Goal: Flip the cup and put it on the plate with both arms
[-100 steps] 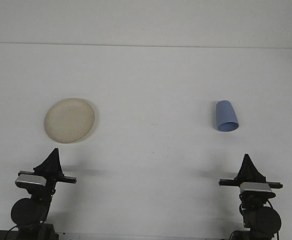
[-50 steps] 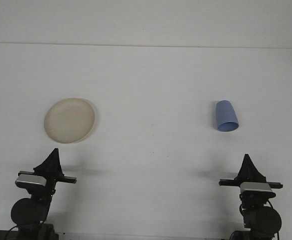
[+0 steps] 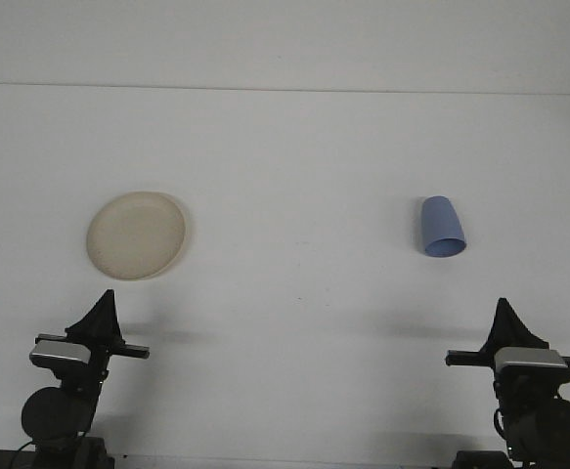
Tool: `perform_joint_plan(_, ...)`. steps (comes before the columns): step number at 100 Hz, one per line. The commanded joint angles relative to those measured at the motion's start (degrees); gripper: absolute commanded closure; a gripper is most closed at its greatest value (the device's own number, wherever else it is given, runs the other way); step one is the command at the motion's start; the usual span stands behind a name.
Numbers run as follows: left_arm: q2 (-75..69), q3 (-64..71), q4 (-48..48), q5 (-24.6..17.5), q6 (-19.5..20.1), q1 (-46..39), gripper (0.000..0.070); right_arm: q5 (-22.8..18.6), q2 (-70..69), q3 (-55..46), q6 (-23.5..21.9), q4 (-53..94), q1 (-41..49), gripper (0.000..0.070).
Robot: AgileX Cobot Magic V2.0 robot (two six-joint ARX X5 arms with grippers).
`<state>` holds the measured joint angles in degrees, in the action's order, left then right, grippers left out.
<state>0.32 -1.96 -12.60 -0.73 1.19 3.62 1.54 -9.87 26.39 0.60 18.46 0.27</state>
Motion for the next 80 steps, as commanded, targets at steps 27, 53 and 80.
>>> perform_joint_plan(27, -0.1, 1.2, -0.6, -0.1, 0.8, 0.0, 0.0688, 0.0, -16.6, 18.9, -0.7, 22.1, -0.1, 0.0694)
perform_joint_plan(53, -0.1, 1.2, -0.6, -0.1, 0.8, 0.0, 0.0688, -0.1, -23.8, 23.6, -0.9, 28.5, -0.1, 0.0694)
perform_joint_plan(80, -0.1, 1.2, -0.6, -0.1, 0.8, 0.0, 0.0688, 0.0, -23.9, 23.6, -0.8, 28.9, -0.1, 0.0692)
